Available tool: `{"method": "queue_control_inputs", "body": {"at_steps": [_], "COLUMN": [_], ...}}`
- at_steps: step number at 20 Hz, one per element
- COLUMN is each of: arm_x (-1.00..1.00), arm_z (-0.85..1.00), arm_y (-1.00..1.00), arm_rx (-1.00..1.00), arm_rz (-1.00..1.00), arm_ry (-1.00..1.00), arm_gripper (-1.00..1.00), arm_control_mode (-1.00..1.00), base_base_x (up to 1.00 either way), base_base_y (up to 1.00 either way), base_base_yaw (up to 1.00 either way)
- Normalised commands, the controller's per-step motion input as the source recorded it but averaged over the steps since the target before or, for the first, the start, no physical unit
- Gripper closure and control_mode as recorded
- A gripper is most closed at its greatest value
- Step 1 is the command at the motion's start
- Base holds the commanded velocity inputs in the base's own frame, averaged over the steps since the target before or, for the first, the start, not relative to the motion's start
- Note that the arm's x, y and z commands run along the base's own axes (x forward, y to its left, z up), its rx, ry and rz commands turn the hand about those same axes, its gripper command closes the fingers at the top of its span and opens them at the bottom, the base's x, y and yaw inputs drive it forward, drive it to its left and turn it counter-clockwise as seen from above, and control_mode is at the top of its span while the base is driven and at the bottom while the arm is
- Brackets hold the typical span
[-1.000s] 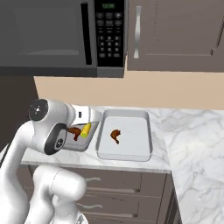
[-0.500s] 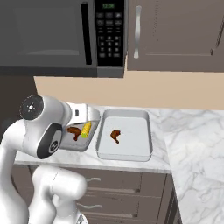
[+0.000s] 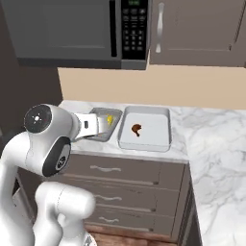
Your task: Place one corn and one chicken drumstick in each tupperware on the nearby counter, to pack two identical lunches.
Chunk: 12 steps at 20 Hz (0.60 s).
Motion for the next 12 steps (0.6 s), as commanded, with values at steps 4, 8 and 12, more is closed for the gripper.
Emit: {"method": "queue_control_inputs", "body": {"at_steps": [4,8,12], "arm_x": [0.00,0.00,0.00], "arm_z": [0.00,0.00,0.00], "arm_y": [0.00,0.00,0.00], "arm_rx": [0.00,0.00,0.00], "arm_rz": [0.00,0.00,0.00], "arm_ry": [0.00,0.00,0.00], "arm_gripper": [-1.00,-1.00,-1.00], "arm_control_mode": [1.00,1.00,1.00], "base_base_x": [-1.00,-1.00,-1.00], "base_base_y": [0.01,0.05,0.04], "base_base_yaw": [0.08,0.11,0.23]}}
